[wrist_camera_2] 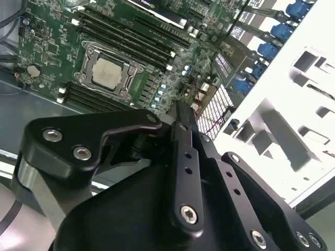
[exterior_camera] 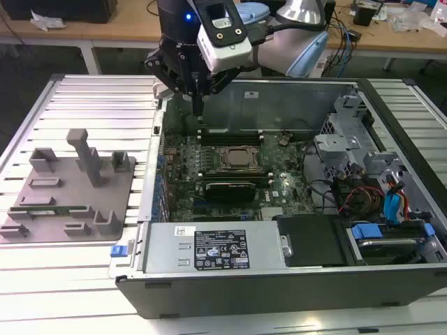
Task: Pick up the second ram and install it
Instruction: 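Reach for the second ram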
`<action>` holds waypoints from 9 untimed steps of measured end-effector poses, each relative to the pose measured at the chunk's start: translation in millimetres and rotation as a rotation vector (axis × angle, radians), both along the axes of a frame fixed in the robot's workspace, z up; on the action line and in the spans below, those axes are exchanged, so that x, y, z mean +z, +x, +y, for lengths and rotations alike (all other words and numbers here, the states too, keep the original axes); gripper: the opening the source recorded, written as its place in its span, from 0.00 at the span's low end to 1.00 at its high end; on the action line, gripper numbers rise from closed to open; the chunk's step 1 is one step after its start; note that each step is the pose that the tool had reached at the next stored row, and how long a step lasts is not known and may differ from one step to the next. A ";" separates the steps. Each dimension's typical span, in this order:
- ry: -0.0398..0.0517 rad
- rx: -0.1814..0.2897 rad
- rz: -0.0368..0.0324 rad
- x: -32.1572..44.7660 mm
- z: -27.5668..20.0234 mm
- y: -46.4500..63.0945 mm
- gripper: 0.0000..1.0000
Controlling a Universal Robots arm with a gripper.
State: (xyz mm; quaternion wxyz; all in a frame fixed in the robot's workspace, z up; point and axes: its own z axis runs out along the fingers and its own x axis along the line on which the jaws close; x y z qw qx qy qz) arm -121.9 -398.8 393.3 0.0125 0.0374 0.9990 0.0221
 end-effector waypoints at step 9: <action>0.0001 0.000 -0.0001 0.0 0.0 -5.4 0.08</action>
